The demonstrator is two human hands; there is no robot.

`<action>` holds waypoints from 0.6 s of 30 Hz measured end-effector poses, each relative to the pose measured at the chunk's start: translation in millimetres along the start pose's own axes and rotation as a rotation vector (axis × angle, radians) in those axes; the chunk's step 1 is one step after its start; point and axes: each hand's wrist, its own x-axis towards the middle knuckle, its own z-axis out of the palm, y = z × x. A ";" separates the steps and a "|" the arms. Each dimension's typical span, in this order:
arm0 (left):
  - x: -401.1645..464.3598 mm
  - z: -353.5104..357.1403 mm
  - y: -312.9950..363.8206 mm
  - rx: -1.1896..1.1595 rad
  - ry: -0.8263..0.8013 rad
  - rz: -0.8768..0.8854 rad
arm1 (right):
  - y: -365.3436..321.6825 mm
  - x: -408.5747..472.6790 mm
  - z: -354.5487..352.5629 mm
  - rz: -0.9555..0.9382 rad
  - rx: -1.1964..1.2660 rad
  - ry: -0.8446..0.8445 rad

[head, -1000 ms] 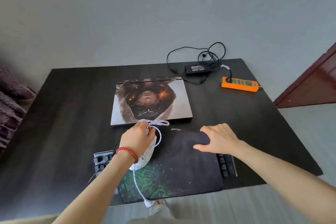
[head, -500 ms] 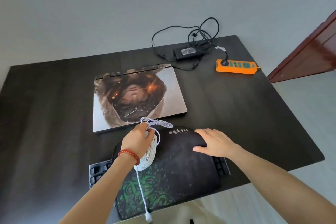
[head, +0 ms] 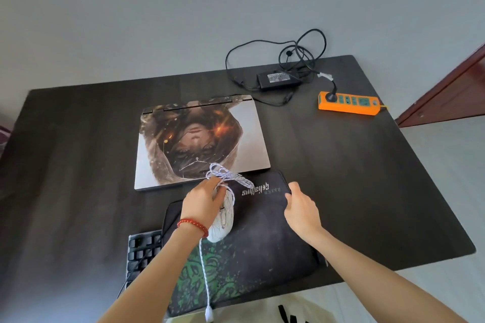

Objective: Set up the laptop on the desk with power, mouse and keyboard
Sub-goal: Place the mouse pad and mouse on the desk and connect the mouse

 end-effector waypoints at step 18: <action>105.1 50.8 117.3 -0.153 -0.067 -0.033 | 149.0 110.3 -138.8 0.198 -0.131 0.331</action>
